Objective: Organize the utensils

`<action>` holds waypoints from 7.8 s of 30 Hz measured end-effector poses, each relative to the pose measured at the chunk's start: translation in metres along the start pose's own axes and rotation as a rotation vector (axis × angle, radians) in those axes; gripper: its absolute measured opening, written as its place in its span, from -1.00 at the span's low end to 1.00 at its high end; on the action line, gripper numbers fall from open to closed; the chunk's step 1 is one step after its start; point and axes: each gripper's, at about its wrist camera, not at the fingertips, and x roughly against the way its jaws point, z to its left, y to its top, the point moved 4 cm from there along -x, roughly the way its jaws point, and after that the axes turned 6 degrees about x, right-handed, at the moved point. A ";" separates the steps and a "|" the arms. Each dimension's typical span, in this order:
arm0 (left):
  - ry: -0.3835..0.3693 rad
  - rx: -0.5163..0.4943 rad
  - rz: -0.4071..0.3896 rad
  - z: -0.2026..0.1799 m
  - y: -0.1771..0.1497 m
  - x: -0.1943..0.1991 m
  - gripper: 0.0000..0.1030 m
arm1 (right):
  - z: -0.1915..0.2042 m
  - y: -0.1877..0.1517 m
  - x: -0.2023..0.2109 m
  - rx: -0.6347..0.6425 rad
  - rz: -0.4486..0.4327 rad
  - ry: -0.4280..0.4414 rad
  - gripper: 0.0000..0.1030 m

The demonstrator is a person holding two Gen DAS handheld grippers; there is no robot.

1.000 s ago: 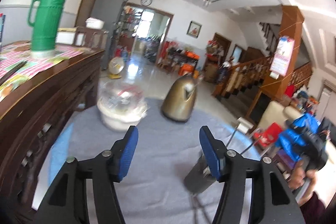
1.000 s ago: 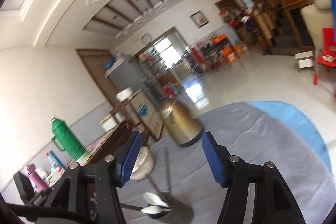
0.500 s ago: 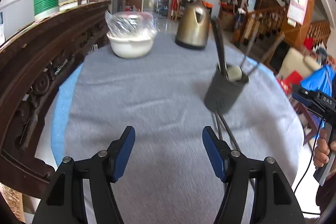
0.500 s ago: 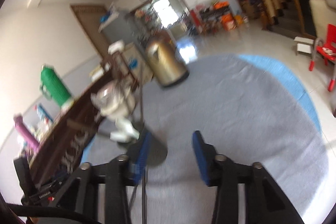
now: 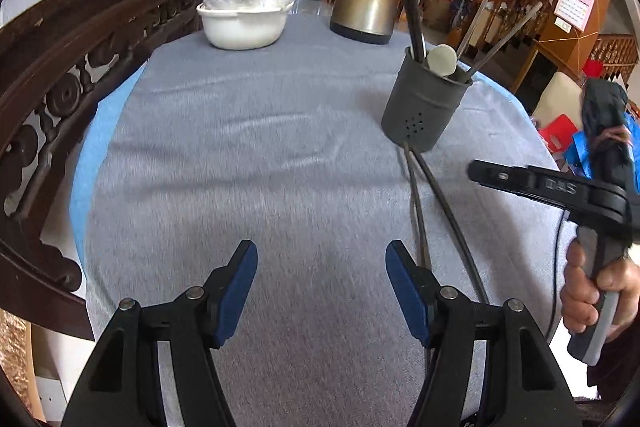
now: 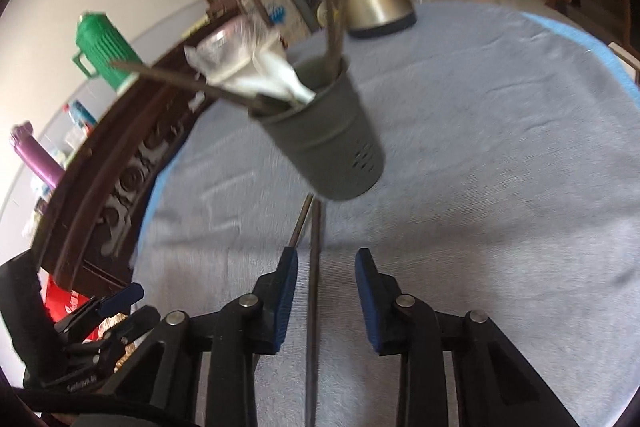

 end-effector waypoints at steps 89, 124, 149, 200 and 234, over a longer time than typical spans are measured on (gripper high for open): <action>-0.144 -0.035 0.213 -0.075 0.077 -0.136 -0.80 | -0.031 0.031 -0.070 -0.015 0.194 -0.208 -0.82; 0.087 -0.090 0.004 -0.072 0.076 -0.083 -0.86 | -0.029 0.019 -0.031 -0.125 -0.066 0.005 -0.79; 0.207 -0.066 -0.035 -0.064 0.076 -0.083 -0.50 | -0.074 -0.005 -0.017 -0.219 -0.231 0.244 -0.75; 0.269 -0.017 -0.108 -0.052 0.078 -0.041 0.02 | -0.067 -0.004 -0.031 -0.175 -0.164 0.182 -0.75; 0.217 -0.019 -0.069 -0.050 0.083 -0.052 0.04 | -0.068 -0.007 -0.029 -0.179 -0.173 0.120 -0.75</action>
